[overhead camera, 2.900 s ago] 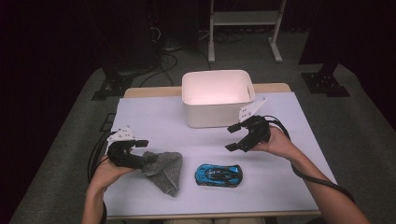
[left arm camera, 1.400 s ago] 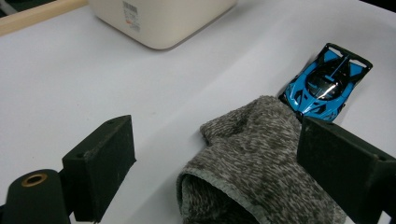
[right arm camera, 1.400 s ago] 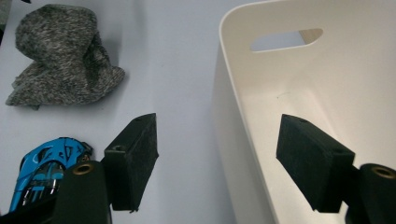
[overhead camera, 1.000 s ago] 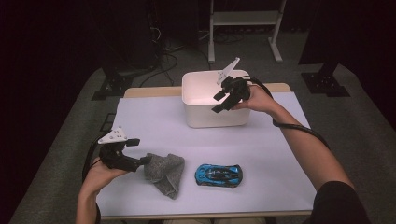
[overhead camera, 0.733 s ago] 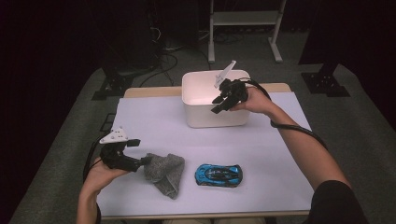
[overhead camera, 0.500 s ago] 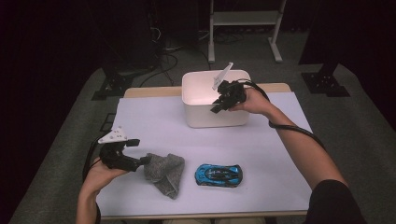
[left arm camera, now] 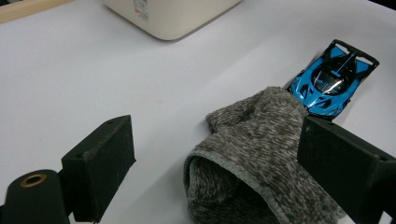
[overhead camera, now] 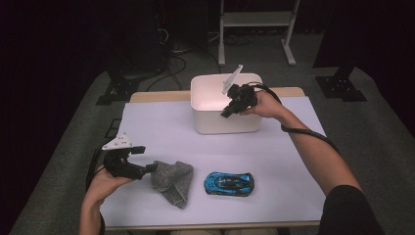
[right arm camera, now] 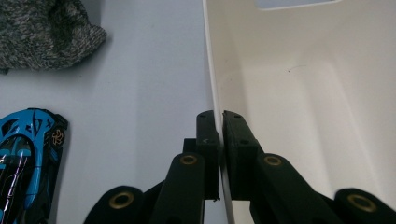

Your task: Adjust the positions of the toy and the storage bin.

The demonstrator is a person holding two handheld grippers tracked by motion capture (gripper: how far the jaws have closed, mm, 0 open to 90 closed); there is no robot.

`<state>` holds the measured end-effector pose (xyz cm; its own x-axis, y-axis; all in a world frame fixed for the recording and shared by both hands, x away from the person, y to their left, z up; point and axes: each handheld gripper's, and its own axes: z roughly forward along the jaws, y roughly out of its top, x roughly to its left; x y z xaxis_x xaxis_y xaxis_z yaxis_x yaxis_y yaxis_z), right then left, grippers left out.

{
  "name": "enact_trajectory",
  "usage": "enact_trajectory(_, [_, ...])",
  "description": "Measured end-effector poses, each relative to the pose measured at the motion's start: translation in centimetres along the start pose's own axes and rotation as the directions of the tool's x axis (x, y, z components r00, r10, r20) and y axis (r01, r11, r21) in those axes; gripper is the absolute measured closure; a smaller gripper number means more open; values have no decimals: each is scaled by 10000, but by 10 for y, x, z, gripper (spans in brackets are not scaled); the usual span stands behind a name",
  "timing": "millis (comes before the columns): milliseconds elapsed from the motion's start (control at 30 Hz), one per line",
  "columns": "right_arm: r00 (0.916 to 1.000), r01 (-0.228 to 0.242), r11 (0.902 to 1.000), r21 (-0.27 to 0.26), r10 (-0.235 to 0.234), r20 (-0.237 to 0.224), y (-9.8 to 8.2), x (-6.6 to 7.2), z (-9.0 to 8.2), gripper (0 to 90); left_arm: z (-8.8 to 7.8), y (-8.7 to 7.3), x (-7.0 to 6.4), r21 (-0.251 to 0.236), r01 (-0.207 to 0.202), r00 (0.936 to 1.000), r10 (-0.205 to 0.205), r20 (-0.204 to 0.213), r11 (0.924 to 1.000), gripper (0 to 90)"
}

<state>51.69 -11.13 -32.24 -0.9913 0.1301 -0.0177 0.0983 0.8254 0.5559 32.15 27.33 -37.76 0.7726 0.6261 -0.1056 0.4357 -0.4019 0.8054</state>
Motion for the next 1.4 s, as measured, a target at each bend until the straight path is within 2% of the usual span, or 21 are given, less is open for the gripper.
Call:
enact_trajectory(267, [9999,165,9996,240,-166,45,6,12,1,869,0,0,-1,-9,-27,10000,27,37,10000,102])
enact_trajectory(567, [9987,409,9986,346,-398,-304,8,33,1,869,-1,1,-3,-46,-90,9999,90,94,9999,102])
enact_trajectory(1000, [9962,625,9975,344,-603,-623,10,62,-1,869,1,1,-6,-37,-94,9998,94,198,9999,102])
enact_trajectory(1400, [9949,671,9973,288,-648,-771,10,81,-2,869,-1,2,-8,-148,-188,9994,193,284,9997,99])
